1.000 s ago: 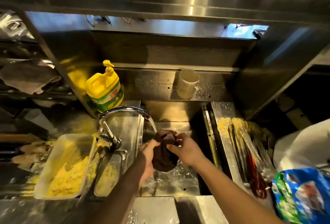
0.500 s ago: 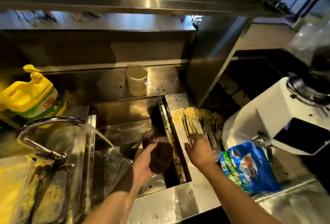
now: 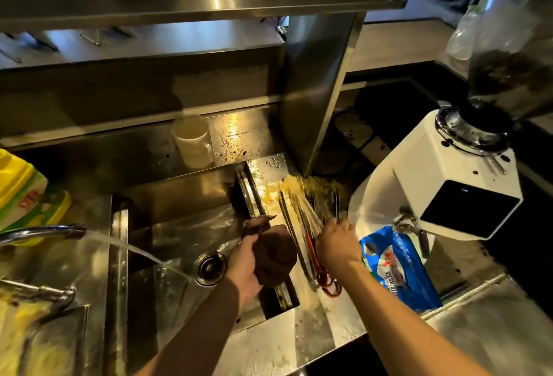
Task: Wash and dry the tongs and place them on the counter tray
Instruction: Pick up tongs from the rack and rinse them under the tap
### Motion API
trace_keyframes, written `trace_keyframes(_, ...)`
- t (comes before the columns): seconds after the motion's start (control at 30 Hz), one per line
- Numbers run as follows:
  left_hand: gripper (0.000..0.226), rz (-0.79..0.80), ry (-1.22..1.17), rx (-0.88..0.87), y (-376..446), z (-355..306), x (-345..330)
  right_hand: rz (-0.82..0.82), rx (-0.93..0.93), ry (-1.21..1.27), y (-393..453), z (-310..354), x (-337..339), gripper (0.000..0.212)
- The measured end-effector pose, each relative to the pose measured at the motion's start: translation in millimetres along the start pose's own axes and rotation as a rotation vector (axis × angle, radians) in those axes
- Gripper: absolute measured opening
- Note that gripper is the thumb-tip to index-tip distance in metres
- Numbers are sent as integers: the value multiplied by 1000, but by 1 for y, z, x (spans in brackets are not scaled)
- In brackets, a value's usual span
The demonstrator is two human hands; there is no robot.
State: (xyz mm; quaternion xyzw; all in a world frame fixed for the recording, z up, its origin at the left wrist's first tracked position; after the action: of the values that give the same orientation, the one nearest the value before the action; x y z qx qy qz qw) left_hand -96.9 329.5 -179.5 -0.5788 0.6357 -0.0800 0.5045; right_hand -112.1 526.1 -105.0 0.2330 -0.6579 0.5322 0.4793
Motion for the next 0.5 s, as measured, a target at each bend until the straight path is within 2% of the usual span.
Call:
trace_keyframes(0.1,33,-5,-16,-12,2,-2,2,-31,-11,80,-2,-3,16,46)
trace_keyframes(0.23,33,13,-9,-6,1,-3,11,-93,-55,239,-12,-13,43,34)
trace_keyframes(0.37,31,38,4,-5,-10,-11,31,-147,1,312,-29,-5,56,44)
trace_keyframes(0.43,25,7,16,-28,-16,-18,45,-108,72,404,-32,5,52,45)
trace_keyframes(0.5,19,-72,1,-60,-26,-29,70,16,169,659,-35,31,38,43)
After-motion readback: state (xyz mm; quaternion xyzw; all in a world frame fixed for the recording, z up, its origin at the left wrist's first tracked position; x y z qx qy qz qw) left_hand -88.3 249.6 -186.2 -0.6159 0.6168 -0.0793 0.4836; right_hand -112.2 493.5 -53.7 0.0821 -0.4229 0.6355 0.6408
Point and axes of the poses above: each hand's wrist, its own y-axis towards the middle knuckle, its own x-axis out of the back of the hand, z = x × y, the point moved 9 cm from there along y, towards the middle knuckle, and after that the axes turned 10 degrees about z, right-handed, at the moved point
